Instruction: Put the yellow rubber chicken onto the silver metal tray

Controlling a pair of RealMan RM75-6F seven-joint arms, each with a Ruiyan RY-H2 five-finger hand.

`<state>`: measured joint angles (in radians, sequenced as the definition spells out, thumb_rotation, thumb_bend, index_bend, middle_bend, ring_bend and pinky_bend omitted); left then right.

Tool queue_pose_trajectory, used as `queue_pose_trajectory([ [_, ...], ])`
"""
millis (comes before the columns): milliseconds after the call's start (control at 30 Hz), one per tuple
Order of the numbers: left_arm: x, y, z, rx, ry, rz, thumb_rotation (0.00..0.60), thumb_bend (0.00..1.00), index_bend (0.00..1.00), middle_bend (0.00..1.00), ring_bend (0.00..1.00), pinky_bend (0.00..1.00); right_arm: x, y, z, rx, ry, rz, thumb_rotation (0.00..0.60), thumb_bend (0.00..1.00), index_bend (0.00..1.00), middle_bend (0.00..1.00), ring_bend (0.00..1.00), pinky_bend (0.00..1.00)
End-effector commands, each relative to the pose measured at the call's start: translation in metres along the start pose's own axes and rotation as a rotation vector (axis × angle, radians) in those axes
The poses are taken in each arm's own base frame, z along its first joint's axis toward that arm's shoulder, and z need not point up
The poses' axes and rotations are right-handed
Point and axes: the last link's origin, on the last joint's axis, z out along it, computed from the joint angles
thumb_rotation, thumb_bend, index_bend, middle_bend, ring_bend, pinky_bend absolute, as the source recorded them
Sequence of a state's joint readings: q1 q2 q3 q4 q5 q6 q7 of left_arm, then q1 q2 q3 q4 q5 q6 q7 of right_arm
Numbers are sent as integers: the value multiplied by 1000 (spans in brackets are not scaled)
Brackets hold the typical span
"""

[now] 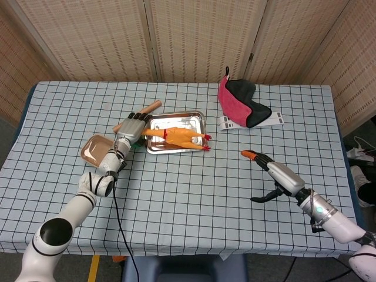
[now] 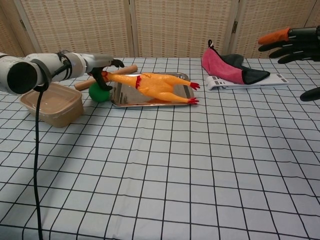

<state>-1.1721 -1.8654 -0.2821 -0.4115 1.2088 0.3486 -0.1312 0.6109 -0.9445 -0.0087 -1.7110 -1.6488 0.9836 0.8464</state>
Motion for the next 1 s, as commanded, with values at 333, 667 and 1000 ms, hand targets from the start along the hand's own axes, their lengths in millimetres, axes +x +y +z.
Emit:
queue_pose_trajectory([
  [333, 54, 8, -80, -190, -133, -165, 600, 350, 0, 0, 0, 0, -1, -13, -20, 34, 8, 11, 600, 43, 0, 0, 0, 0],
  [667, 22, -14, -209, -283, 194, -121, 600, 350, 0, 0, 0, 0, -13, -4, -54, -1, 111, -115, 600, 44, 0, 0, 0, 0],
  [1000, -67, -97, -346, -27, 276, -104, 600, 375, 0, 0, 0, 0, -42, 39, -115, -391, 238, -529, 600, 43, 0, 0, 0, 0],
])
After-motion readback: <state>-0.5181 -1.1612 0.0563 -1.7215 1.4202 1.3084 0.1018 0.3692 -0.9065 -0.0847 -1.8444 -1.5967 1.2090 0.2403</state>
